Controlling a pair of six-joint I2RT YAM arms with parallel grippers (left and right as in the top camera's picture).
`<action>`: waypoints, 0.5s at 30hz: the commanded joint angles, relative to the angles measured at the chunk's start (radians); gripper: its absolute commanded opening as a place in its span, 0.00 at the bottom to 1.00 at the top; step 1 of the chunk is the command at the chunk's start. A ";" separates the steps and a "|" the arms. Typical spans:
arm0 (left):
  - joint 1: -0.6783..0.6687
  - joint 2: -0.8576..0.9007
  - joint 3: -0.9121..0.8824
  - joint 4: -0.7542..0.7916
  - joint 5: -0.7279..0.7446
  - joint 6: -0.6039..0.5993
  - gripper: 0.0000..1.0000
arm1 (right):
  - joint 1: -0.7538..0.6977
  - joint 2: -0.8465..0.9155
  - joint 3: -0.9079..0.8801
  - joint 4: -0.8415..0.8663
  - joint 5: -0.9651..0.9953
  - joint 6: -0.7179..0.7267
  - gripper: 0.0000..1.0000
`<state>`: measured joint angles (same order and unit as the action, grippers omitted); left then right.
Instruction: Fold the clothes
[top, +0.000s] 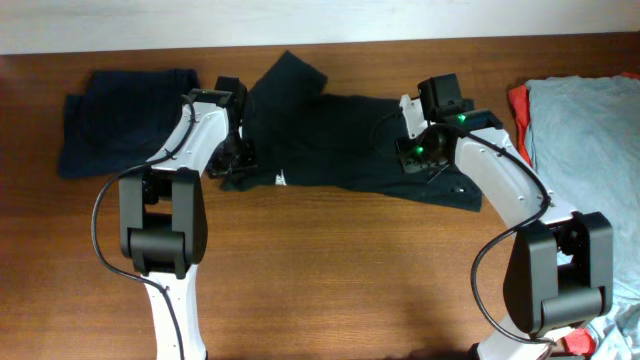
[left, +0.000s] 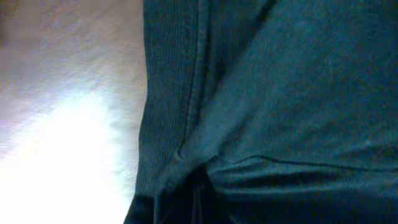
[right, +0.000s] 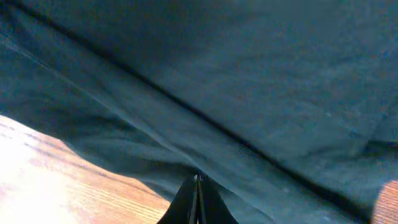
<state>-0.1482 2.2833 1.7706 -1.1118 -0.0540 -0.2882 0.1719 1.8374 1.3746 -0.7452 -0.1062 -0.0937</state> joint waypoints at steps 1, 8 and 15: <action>0.016 0.063 -0.020 -0.057 -0.108 -0.013 0.00 | 0.011 0.009 0.011 -0.029 0.002 -0.089 0.04; 0.003 0.060 -0.016 -0.085 -0.105 -0.055 0.00 | 0.071 0.009 0.011 -0.042 -0.104 -0.251 0.04; 0.000 -0.008 -0.007 -0.054 -0.100 -0.086 0.00 | 0.158 0.023 0.011 0.107 -0.093 -0.322 0.04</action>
<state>-0.1520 2.2910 1.7706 -1.1889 -0.1322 -0.3416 0.3042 1.8381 1.3746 -0.6849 -0.1833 -0.3672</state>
